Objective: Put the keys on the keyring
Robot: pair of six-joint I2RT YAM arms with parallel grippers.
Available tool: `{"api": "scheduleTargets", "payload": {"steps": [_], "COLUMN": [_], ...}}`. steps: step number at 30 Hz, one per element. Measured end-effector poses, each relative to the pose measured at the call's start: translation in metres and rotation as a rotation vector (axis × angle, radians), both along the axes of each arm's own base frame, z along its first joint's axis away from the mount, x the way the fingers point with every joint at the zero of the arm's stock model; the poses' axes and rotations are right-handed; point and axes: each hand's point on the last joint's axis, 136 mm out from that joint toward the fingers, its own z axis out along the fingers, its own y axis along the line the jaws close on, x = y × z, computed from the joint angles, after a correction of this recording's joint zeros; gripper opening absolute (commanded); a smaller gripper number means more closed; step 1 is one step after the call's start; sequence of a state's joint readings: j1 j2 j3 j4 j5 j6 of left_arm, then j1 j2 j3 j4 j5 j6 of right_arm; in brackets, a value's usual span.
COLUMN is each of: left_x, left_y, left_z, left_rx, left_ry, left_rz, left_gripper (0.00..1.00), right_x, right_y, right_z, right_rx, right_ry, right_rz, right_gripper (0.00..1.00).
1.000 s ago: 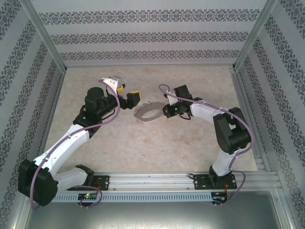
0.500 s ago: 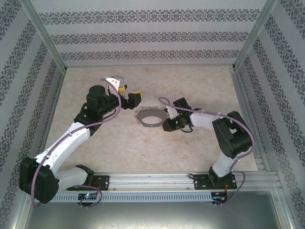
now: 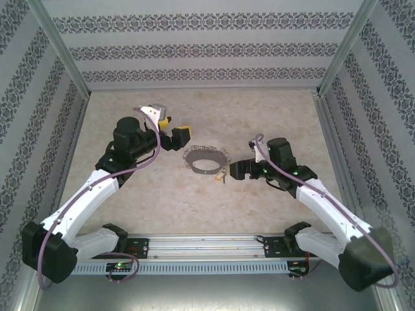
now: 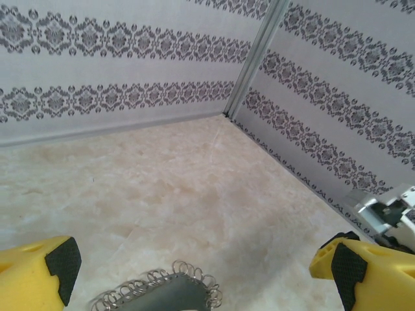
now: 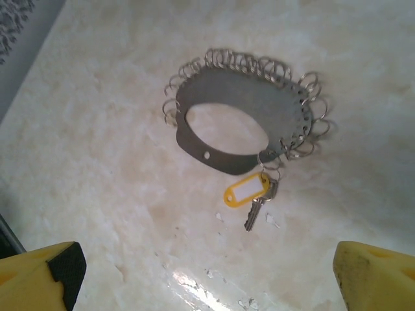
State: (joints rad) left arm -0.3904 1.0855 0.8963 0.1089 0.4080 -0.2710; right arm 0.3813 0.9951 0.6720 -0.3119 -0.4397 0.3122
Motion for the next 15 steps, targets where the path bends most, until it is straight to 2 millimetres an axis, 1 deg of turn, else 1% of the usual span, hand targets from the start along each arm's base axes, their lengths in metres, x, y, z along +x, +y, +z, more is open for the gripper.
{"api": "scheduleTargets", "payload": {"steps": [4, 7, 10, 13, 15], "left_x": [-0.008, -0.009, -0.007, -0.005, -0.002], "left_y": [0.012, 0.024, 0.04, 0.058, 0.07], "left_z": [0.008, 0.005, -0.012, -0.042, -0.062], "left_rx": [-0.005, 0.016, 0.052, 0.121, 0.194], "left_ry": [-0.04, -0.065, -0.106, -0.134, -0.141], "left_rz": [0.047, 0.11, 0.196, 0.285, 0.346], "left_gripper": [1.0, 1.0, 1.0, 1.0, 1.0], "right_x": [0.006, 0.017, 0.029, 0.046, 0.056], "right_y": [-0.013, -0.032, -0.059, -0.092, -0.116], "right_z": [0.016, 0.025, 0.034, 0.043, 0.043], "right_rx": [-0.028, -0.072, -0.131, -0.203, -0.257], "right_ry": [-0.054, -0.109, -0.174, -0.249, -0.288], "right_rz": [-0.078, -0.18, -0.316, -0.478, -0.595], "right_gripper": [0.98, 0.98, 0.98, 0.98, 0.98]}}
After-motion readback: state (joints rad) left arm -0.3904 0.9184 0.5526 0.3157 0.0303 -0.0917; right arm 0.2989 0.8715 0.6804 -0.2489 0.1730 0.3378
